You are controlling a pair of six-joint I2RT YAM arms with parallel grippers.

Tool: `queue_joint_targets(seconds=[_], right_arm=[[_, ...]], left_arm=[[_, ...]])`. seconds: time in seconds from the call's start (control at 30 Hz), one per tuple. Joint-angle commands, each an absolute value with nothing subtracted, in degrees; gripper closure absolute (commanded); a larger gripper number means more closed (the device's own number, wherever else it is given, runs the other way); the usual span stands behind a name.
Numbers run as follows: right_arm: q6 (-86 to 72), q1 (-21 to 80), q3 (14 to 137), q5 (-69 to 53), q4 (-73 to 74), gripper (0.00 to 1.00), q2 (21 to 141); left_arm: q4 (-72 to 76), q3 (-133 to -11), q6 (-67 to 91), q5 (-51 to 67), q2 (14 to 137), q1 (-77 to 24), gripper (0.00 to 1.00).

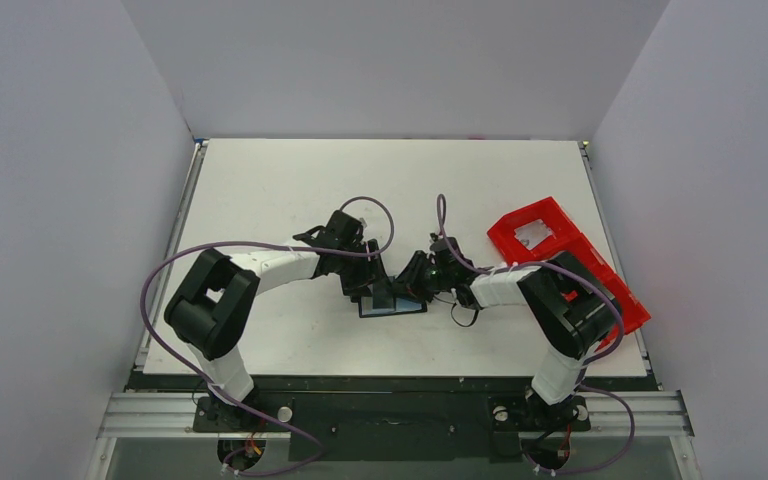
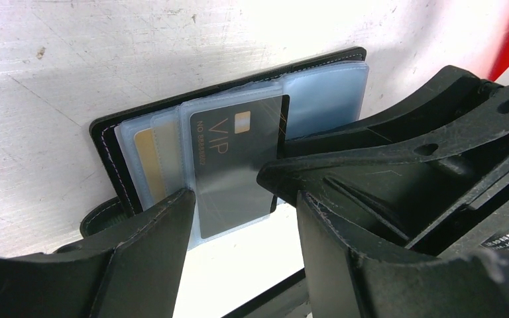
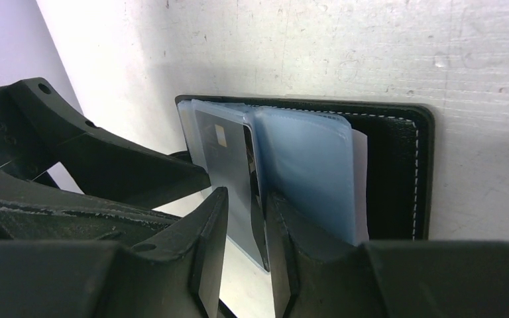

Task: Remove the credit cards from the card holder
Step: Remove the credit card from the card holder.

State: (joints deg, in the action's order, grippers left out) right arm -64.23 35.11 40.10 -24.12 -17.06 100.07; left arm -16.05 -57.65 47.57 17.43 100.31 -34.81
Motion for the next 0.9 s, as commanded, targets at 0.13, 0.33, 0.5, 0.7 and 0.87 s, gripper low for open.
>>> queue_joint_targets(seconds=[0.13,0.33,0.5,0.7,0.87], right_arm=[[-66.7,33.3,35.5,-24.8,-24.2,0.73,99.1],[-68.1,31.9,33.6,-25.4,-27.2,0.74,99.0],[-69.8,31.7,32.9,-25.9,-30.3,0.78,100.0],[-71.5,31.7,32.0,-26.5,-33.7,0.87,101.5],[-72.1,31.8,32.0,-26.7,-35.1,0.89,102.1]], left_arm=[[-17.8,-58.1,47.6,13.9,102.8,-35.4,0.44],[-18.0,-58.1,47.7,13.7,102.9,-35.4,0.44],[-17.9,-58.1,47.7,13.7,103.0,-35.4,0.44],[-17.9,-58.2,47.7,13.8,103.1,-35.4,0.44],[-17.7,-58.3,47.7,14.0,103.3,-35.4,0.44]])
